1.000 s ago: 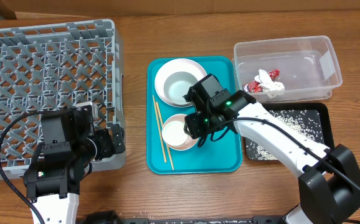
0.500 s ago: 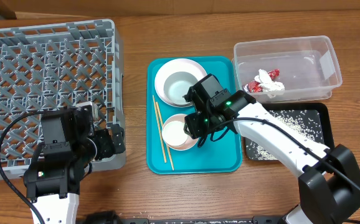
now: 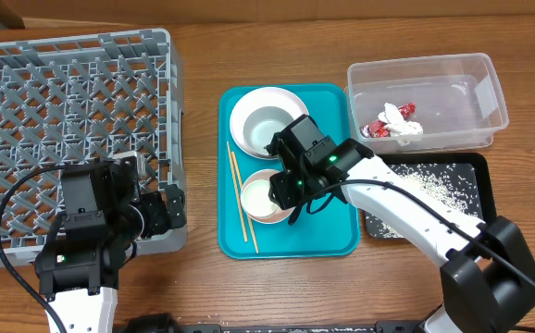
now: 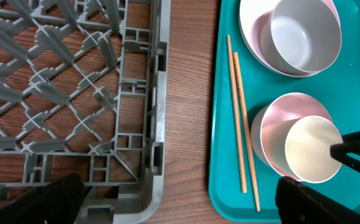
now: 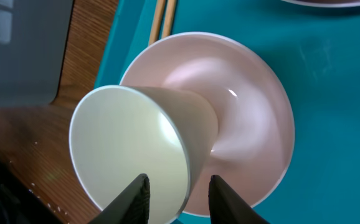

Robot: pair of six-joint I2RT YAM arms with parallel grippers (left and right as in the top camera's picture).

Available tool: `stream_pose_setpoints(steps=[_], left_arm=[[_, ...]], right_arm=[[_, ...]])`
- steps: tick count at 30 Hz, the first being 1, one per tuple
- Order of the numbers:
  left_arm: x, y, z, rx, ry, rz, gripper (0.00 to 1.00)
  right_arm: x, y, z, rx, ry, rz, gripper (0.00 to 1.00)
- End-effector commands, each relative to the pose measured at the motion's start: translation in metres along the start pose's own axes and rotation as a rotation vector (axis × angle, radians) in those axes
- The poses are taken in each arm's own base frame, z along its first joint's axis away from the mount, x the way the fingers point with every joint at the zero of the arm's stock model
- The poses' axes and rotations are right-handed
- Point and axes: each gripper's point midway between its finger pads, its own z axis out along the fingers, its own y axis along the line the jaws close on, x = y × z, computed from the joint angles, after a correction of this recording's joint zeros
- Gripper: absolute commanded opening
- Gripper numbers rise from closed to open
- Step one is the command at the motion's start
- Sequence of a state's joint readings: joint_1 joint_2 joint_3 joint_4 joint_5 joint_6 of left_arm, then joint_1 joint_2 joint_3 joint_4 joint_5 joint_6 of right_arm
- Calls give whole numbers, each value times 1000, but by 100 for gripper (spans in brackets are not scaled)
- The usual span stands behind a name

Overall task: Sort waste into correct bins and load items into the dishwasher
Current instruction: 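Grasp the white paper cup in the pink bowl with the right gripper, then lift the cup toward the left gripper and close the left gripper on it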

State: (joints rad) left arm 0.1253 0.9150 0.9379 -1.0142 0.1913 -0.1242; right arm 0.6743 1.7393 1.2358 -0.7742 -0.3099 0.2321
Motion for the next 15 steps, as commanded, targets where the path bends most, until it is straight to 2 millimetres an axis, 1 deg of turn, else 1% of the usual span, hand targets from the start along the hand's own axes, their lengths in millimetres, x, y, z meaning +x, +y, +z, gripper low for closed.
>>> stream_pose_setpoints(steps=[1,3,4,6,9,10,13,15], left_arm=[[-6,-2,-5,11,-19,15,100],[-6,-2,-5,11,-19,15,100],[-6,-2,-5,11,-19,15,100],[-6,-2,-5,10,-19,15,100],[-6,-2,-5,11,-19,15,100],[-6,-2,-5,10,-19,15,100],[-6,-2,-5,7,-19,15,100],[-8,-2,-5,9,-24,13,100]], right_arm=[[7,-8,16,17,42,46,31],[9,-10,21,21,56,50,22],[8,-10,21,21,55,50,20],[6,-10,21,18,46,47,15],[3,-9,19,17,40,48,4],[2,-10,17,18,40,52,4],[-5,-11,2,25,28,66,4],[-18,-15,-21,43,-16,82,4]])
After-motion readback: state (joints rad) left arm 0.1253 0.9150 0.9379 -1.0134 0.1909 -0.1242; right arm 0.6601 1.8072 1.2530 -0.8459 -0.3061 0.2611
